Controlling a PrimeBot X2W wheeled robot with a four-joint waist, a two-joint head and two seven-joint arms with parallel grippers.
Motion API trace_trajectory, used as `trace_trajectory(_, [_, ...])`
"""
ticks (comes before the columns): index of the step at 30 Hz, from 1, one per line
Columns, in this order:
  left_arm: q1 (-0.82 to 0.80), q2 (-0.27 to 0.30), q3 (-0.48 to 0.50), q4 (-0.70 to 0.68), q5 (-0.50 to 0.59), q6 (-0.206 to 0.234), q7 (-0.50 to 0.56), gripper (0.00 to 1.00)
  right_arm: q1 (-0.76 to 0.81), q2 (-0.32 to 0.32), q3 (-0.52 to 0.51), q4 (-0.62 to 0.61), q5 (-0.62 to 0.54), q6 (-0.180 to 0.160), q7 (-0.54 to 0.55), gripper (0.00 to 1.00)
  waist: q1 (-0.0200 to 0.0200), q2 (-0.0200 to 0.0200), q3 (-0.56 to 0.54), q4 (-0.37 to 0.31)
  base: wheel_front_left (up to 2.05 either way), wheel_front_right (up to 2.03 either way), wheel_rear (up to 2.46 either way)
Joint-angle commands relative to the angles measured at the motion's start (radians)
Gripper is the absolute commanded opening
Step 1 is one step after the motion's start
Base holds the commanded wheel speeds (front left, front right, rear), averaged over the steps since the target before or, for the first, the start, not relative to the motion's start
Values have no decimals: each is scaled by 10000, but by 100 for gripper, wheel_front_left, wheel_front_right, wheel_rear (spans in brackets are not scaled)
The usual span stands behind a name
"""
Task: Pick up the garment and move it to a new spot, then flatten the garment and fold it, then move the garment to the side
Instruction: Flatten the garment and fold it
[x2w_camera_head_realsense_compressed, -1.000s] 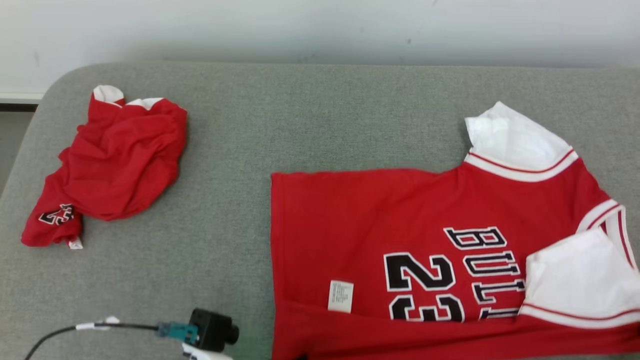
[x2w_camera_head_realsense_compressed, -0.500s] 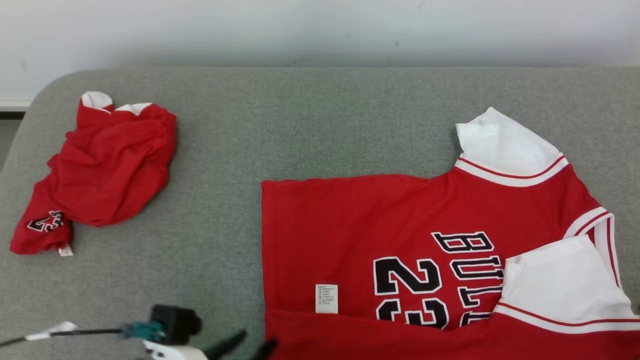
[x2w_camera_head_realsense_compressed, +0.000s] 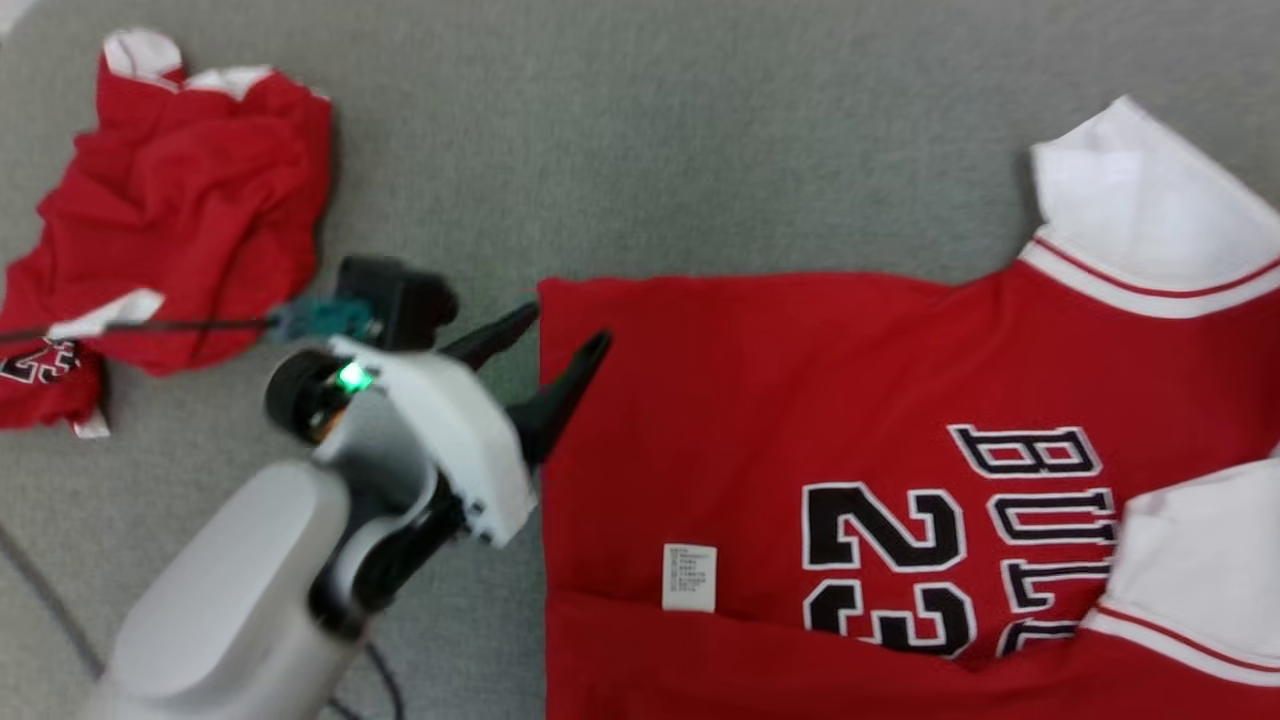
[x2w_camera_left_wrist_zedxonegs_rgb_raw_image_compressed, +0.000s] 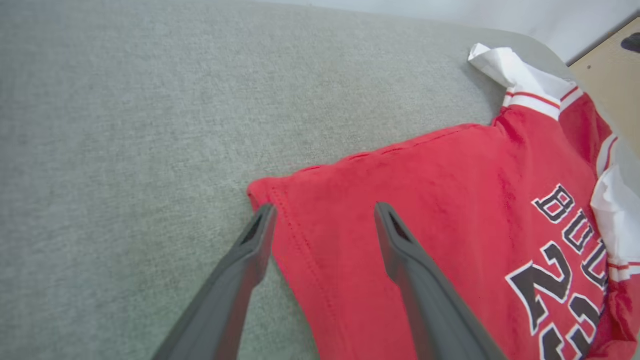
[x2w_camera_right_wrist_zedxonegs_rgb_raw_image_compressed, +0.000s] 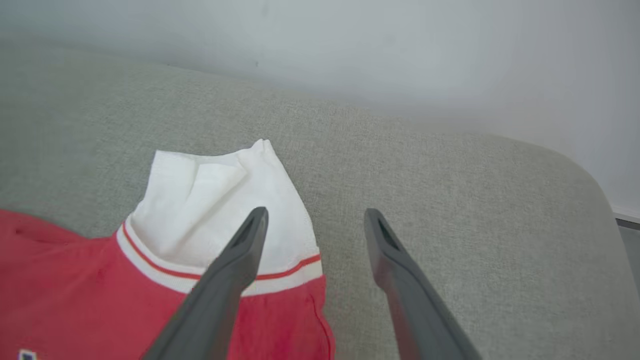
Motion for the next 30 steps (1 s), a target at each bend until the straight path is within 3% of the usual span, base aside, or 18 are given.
trace_trajectory(1, [-590,-263,-151,409,195,-145,137,100,-804,62,260,410,-365,-22,29,100,-1,-1,1033,583,0,0,0])
trace_trajectory(6, [-1787,-871,-580,1604,450,-573,190,100,-2456,274,1136,2020,-1105,-22,-90,100,-1,-1,1498,950,0,0,0])
trace_trajectory(13, [-2253,-1235,-941,2593,569,-879,142,100,-3198,410,1641,3516,-1093,-22,-282,100,-1,-1,1596,1099,0,0,0])
trace_trajectory(22, [-2250,-1333,-1077,2825,254,-1109,243,100,-3088,114,2136,3982,-621,-22,-237,100,-1,-1,1420,1047,0,0,0])
trace_trajectory(30, [-2434,-1004,-914,2980,373,-973,193,100,-3299,123,2405,4038,-435,-22,-458,100,-1,-1,1338,1028,0,0,0])
